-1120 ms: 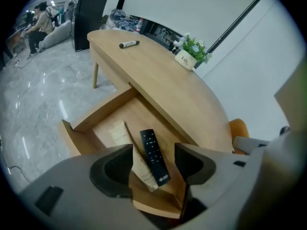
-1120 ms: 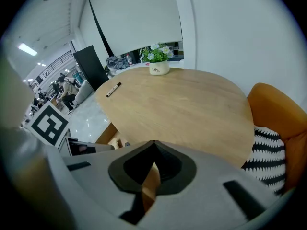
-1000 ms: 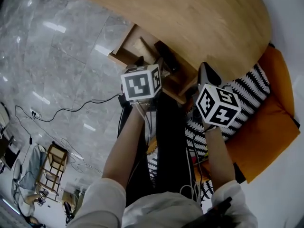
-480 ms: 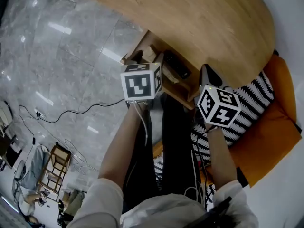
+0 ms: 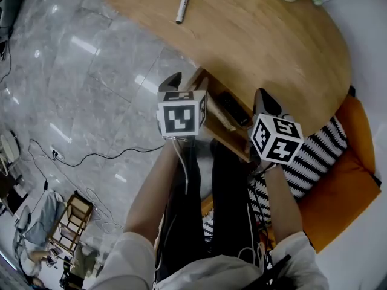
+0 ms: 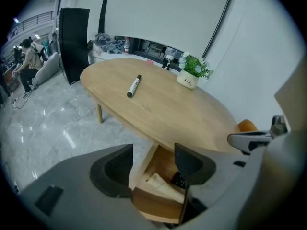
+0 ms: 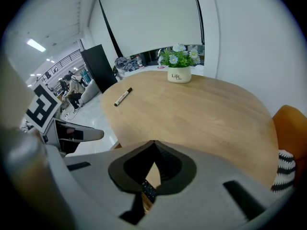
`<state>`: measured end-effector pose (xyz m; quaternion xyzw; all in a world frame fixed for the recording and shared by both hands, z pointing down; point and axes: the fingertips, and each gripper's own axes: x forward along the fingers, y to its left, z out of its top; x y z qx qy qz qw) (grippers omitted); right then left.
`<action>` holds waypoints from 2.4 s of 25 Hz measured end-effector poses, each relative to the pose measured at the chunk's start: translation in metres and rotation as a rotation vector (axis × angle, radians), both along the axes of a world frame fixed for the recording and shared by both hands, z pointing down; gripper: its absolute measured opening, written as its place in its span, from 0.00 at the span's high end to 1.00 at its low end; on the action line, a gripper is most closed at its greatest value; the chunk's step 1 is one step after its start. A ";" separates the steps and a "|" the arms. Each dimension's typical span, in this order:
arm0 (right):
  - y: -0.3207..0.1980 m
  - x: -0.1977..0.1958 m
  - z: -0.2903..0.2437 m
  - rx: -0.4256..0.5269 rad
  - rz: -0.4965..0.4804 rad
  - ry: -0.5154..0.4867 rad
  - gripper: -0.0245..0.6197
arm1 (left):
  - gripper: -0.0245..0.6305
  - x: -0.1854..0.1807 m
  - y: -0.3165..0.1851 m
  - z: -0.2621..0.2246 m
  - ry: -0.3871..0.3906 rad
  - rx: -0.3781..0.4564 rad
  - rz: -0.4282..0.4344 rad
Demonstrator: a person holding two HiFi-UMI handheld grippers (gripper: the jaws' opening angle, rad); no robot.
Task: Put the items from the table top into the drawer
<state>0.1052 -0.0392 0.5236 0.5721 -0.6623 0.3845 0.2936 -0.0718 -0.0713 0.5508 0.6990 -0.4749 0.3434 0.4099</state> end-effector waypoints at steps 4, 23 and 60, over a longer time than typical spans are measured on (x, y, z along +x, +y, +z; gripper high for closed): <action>-0.028 -0.004 0.002 0.006 -0.013 0.003 0.97 | 0.59 -0.007 -0.031 -0.001 -0.014 0.027 0.004; -0.132 -0.017 0.019 0.020 -0.120 0.017 0.97 | 0.59 -0.027 -0.177 0.011 -0.149 0.144 0.068; -0.129 -0.002 0.033 -0.017 -0.074 -0.019 0.97 | 0.87 -0.020 -0.206 0.023 -0.146 0.073 0.106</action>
